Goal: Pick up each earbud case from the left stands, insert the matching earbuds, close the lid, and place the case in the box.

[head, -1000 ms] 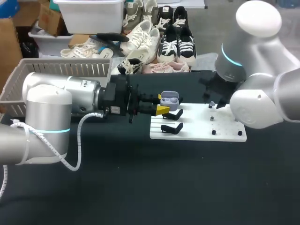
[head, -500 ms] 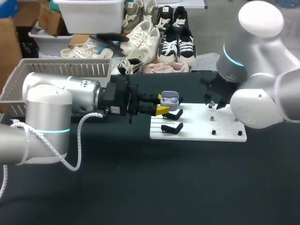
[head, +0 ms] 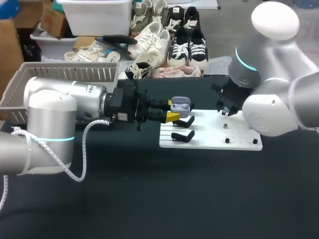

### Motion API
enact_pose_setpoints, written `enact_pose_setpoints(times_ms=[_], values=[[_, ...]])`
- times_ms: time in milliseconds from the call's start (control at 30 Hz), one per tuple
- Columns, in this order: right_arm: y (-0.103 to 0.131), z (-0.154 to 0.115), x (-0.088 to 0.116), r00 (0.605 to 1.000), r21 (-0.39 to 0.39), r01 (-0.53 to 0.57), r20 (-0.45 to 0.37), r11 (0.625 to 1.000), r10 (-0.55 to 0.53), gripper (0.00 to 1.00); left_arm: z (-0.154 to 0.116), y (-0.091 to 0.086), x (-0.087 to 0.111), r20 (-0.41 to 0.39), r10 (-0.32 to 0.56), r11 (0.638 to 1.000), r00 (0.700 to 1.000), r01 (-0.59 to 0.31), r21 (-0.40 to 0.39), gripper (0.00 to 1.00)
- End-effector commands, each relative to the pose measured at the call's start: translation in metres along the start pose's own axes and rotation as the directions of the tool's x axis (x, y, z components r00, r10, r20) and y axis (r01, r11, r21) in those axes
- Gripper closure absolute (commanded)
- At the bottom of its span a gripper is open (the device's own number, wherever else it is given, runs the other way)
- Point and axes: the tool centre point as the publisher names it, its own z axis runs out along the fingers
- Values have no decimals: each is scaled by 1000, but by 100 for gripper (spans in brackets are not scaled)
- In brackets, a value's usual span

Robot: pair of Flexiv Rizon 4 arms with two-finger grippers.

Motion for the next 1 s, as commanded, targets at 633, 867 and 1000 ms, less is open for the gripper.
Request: enact_pose_setpoints(times_ms=[633,867,1000], values=[[-2,-1,-3,1000,16,-7,9,1000,7,69,1,-1,0,0,1,1000,1000,-1,-5,100],[-2,0,-2,1000,19,-3,5,1000,3,73,1,-1,0,0,1,1000,1000,-1,-5,100],[-2,1,-2,1000,22,-1,2,1000,1,93,1,-1,0,0,1,1000,1000,-1,-5,100]])
